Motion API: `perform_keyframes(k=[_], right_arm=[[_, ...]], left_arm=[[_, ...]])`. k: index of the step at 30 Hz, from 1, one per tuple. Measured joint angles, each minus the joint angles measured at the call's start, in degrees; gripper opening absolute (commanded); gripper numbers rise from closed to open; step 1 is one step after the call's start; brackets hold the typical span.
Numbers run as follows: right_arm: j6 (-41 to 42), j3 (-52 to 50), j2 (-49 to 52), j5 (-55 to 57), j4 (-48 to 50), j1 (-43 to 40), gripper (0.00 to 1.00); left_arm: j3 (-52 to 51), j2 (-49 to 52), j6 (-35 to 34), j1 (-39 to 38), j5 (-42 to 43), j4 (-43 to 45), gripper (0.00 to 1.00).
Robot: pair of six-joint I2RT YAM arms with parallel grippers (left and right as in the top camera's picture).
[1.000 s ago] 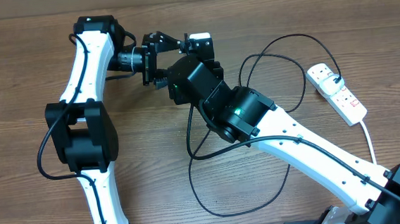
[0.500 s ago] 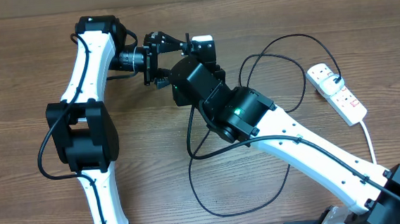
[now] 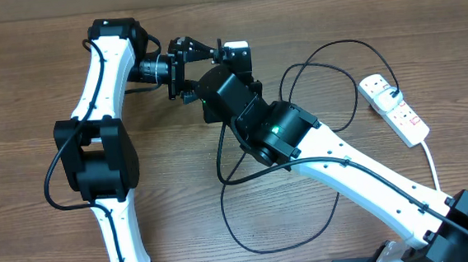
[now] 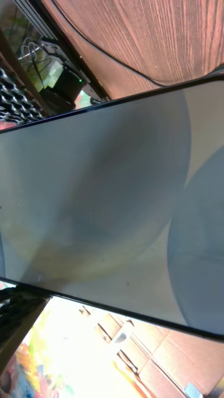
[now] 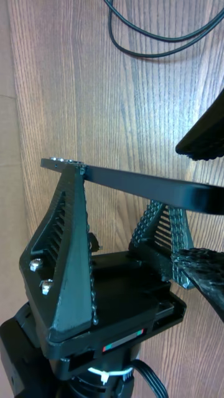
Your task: Plug charger to phone and switch on socket
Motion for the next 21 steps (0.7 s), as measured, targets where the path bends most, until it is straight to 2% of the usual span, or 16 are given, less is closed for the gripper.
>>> perform_keyframes(k=[12, 21], right_arm=[[0.0, 0.0, 2.3, 2.9, 0.0, 0.0, 0.40], [0.0, 0.0, 2.6, 4.3, 0.0, 0.0, 0.39]], left_arm=[[0.0, 0.0, 0.0, 0.0, 0.0, 0.0, 0.76], [0.0, 0.0, 0.0, 0.0, 0.0, 0.1, 0.76]])
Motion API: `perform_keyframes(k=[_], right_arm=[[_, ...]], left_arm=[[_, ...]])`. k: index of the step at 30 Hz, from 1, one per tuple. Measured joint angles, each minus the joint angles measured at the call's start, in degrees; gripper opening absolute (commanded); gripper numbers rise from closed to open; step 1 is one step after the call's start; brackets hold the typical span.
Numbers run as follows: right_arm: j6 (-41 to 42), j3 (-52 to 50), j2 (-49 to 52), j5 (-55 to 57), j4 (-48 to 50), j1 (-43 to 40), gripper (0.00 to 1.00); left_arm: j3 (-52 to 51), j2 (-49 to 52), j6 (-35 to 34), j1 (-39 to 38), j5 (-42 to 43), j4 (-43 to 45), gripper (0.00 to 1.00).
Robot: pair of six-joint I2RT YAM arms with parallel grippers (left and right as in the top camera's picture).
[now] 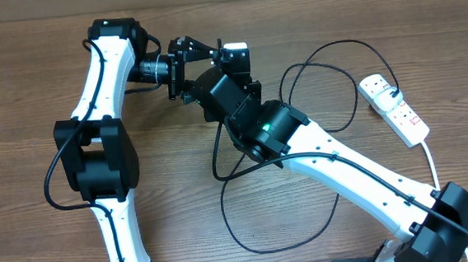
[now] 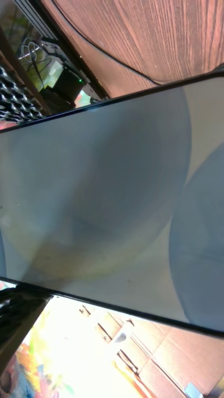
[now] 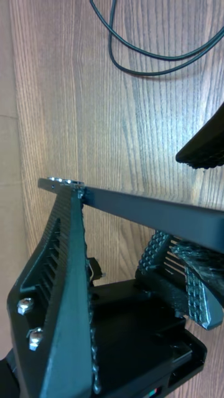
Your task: Plug charger to phone and switch on socket
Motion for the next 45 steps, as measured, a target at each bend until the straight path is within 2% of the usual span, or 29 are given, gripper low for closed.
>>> perform_keyframes(k=[10, 23, 33, 37, 45], right_arm=[[0.0, 0.0, 0.0, 0.2, 0.1, 0.0, 0.38], [2.6, 0.0, 0.0, 0.2, 0.0, 0.0, 0.29], [3.0, 0.0, 0.0, 0.2, 0.8, 0.0, 0.27], [3.0, 0.0, 0.0, 0.2, 1.0, 0.0, 0.20], [3.0, 0.0, 0.0, 0.2, 1.1, 0.0, 0.20]], left_arm=[[0.0, 0.0, 0.0, 0.0, 0.0, 1.9, 0.76], [0.0, 0.0, 0.0, 0.0, 0.0, 2.1, 0.76], [0.0, 0.0, 0.0, 0.0, 0.0, 2.1, 0.76], [0.0, 0.0, 0.0, 0.0, 0.0, 2.1, 0.75], [0.0, 0.0, 0.0, 0.0, 0.0, 2.1, 0.75]])
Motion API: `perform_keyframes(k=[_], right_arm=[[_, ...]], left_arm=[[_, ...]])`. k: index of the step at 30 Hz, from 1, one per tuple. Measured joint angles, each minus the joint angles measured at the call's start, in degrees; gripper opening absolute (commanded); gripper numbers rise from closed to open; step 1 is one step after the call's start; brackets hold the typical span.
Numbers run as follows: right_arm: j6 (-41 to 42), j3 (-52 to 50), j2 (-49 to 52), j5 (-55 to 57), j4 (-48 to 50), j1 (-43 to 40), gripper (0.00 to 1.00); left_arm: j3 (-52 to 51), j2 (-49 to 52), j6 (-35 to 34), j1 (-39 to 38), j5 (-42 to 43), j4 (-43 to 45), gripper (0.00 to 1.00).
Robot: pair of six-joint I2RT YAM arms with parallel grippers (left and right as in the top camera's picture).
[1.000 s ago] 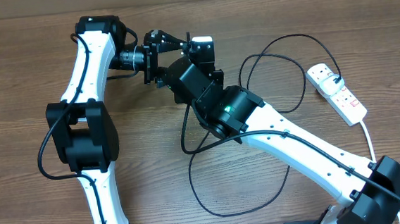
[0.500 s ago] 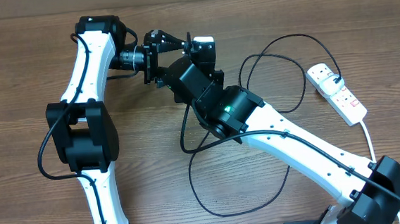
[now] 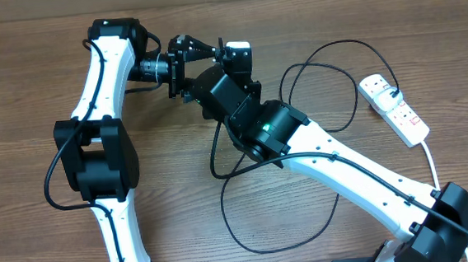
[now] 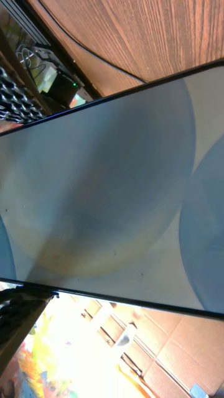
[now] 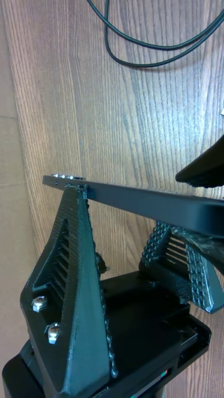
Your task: Plug charger to phone and switch on socket
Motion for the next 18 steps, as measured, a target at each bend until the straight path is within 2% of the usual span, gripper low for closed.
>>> perform_keyframes(k=[6, 18], right_arm=[[-0.1, 0.0, 0.0, 0.0, 0.0, 0.0, 0.20], [-0.1, 0.0, 0.0, 0.3, -0.1, 0.0, 0.08]], left_arm=[[0.0, 0.0, 0.0, 0.0, 0.0, 0.2, 0.75], [0.0, 0.0, 0.0, 0.1, 0.1, 0.2, 0.77]])
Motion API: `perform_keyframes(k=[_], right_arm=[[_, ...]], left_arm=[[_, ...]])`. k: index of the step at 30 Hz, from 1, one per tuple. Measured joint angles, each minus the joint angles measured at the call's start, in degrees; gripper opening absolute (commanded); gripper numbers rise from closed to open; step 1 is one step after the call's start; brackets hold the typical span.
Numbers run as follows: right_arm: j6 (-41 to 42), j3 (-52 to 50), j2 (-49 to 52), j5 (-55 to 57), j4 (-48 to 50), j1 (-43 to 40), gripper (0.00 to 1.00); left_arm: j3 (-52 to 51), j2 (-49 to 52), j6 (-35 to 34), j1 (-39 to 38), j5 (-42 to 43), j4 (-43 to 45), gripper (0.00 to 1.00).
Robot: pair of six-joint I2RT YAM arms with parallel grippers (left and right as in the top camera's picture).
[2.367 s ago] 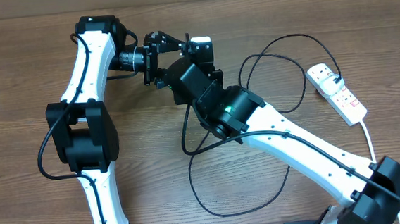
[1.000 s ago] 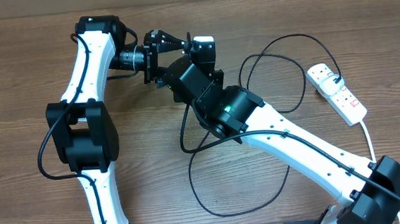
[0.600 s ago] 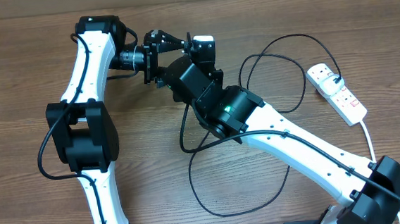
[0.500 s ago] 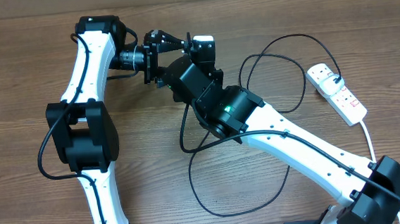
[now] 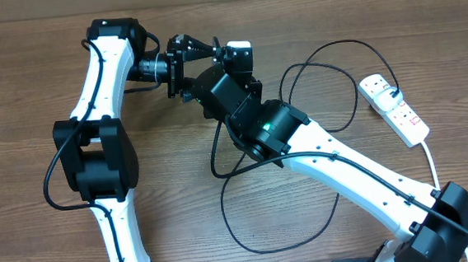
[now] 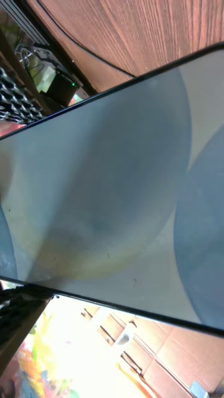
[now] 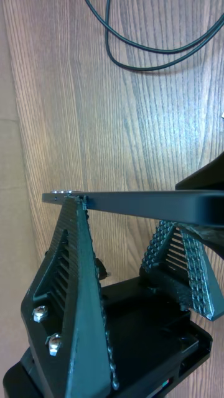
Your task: Plug charger to phone and switch on socket
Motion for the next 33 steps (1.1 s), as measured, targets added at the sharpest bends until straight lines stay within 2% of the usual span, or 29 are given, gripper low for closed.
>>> perform_keyframes(k=[4, 5, 6, 12, 15, 20, 25, 30, 33], right_arm=[[0.0, 0.0, 0.0, 0.3, -0.1, 0.0, 0.07], [0.0, 0.0, 0.0, 0.3, -0.1, 0.0, 0.06], [0.0, 0.0, 0.0, 0.3, -0.2, 0.0, 0.04], [1.0, 0.0, 0.1, 0.0, 0.0, 0.0, 0.04], [5.6, 0.0, 0.2, 0.6, 0.1, 0.0, 0.04], [17.6, 0.0, 0.3, 1.7, 0.3, -0.2, 0.04], [34.6, 0.0, 0.3, 2.1, 0.6, -0.4, 0.04], [50.2, 0.0, 0.2, 2.2, 1.1, -0.5, 0.04], [58.6, 0.0, 0.2, 2.3, 1.1, -0.5, 0.04]], left_arm=[[0.0, 0.0, 0.0, 0.0, 0.7, 0.0, 0.87], [0.0, 0.0, 0.0, 0.0, 0.9, 0.0, 0.91], [0.0, 0.0, 0.0, 0.0, 1.2, 0.0, 1.00], [0.2, 0.0, 0.4, 0.0, 2.5, 0.0, 1.00], [0.2, 0.0, 0.5, 0.0, 2.9, 0.0, 1.00], [0.2, 0.0, 0.5, 0.0, 3.4, 0.0, 1.00], [0.2, 0.0, 0.5, 0.0, 3.5, 0.7, 0.99], [0.2, 0.0, -0.2, 0.0, 3.7, 2.2, 0.82], [0.2, 0.0, -2.0, 0.0, 3.8, 3.0, 0.79]])
